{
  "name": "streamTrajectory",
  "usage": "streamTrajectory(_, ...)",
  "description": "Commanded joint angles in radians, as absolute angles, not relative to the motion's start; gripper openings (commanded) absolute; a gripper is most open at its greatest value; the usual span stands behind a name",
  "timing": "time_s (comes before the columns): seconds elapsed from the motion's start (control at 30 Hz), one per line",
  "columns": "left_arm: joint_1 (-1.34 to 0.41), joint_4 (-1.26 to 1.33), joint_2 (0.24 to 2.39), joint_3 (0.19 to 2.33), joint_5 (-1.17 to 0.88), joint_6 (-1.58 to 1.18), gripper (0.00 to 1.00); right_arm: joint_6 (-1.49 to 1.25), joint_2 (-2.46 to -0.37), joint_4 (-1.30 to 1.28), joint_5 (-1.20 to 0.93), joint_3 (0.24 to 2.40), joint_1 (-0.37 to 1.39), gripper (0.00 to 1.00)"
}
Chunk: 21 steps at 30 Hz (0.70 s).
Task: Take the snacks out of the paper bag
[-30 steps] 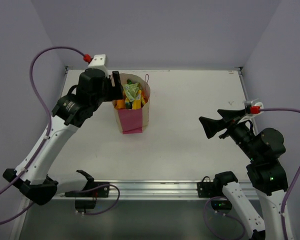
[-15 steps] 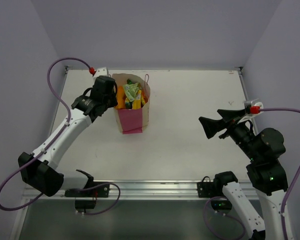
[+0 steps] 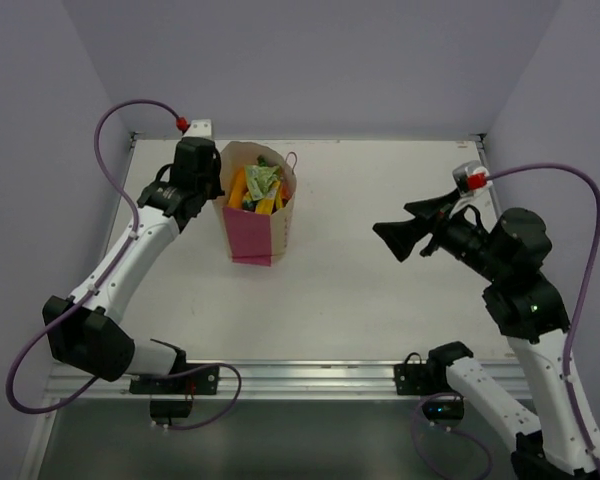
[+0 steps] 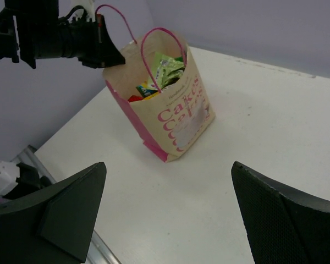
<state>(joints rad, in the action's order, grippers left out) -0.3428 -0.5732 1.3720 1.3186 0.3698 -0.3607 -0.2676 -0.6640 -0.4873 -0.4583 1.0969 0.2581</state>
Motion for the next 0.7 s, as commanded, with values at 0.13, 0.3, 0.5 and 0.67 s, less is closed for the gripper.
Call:
streamTrajectory(0.13,-0.322,-0.288,1.316,1.421,0.287,0.014,0.00,-0.192,-0.929,-0.419,-0.127,1.278,0.636,0.99)
streamTrajectory(0.3,-0.325,-0.268,1.253,1.355,0.173,0.087,0.00,-0.208,-1.155,-0.411,0.098,1.459,0.828,0.88)
streamTrajectory(0.5,-0.363,-0.267,1.187,1.328,0.109,0.109,0.00,-0.345,-1.422,-0.387,0.256,1.666,0.929,0.79)
streamTrajectory(0.67,-0.459,-0.265,1.173,1.319,0.130,0.104,0.00,-0.443,-1.604,-0.428,0.408,1.775,0.946,0.72)
